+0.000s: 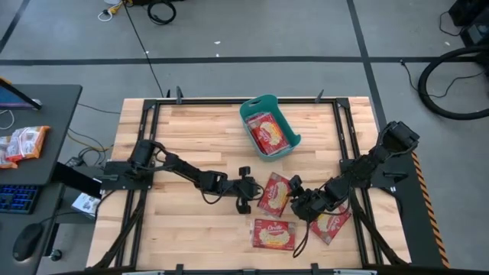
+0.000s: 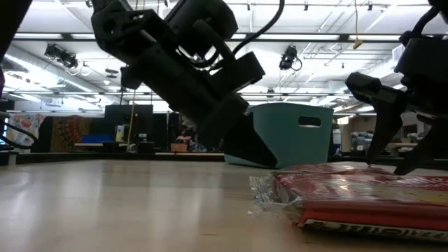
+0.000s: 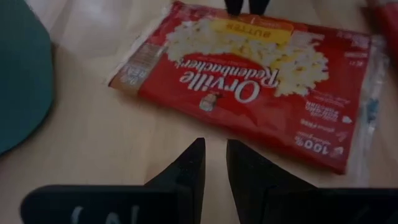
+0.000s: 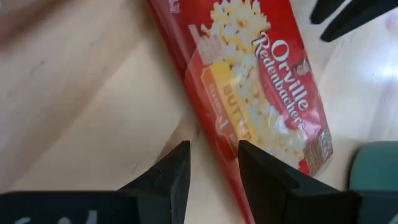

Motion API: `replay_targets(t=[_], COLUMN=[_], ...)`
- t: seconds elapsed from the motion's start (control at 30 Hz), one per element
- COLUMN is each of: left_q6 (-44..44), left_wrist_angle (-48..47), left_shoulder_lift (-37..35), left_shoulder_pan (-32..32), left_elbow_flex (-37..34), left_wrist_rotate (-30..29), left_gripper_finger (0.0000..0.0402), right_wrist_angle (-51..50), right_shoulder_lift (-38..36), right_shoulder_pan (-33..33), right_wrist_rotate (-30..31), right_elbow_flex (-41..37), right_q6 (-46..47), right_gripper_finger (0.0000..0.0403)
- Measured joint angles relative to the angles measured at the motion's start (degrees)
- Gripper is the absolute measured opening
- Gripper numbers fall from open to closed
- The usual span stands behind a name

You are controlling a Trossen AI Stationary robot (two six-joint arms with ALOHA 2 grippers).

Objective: Sort popcorn bags into baskets
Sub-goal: Put the red popcorn bag into the green bin

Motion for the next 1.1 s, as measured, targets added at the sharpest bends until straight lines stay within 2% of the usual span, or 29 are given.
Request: replay_targets(t=[0.37, 0.53, 0.67, 0.83, 1.1], left_q6=[0.1, 0.1, 0.1, 0.1, 0.1], left_wrist_angle=[4.6, 5.3, 5.6, 5.4, 5.2], left_shoulder_lift=[3.1, 3.1, 3.1, 3.1, 3.1], left_shoulder_pan=[0.1, 0.0, 0.1, 0.0, 0.0], left_elbow_flex=[-0.1, -0.1, -0.1, -0.1, -0.1], left_wrist_rotate=[0.1, 0.0, 1.6, 1.6, 1.7], left_gripper_finger=[0.0071, 0.0071, 0.0071, 0.0071, 0.0071], right_wrist_angle=[9.4, 10.7, 15.8, 20.0, 23.2], right_shoulder_lift=[0.0, 0.4, 3.6, 7.5, 8.1], right_shoulder_pan=[-1.5, -3.9, -4.7, -4.5, -4.6], right_wrist_rotate=[-0.4, -4.0, -8.3, -5.9, -3.8], right_elbow_flex=[-1.5, -1.5, -1.5, -1.2, -1.3], right_q6=[-9.1, -11.1, -11.8, -12.8, -14.5], right_gripper_finger=[0.0139, 0.0139, 0.0133, 0.0126, 0.0112])
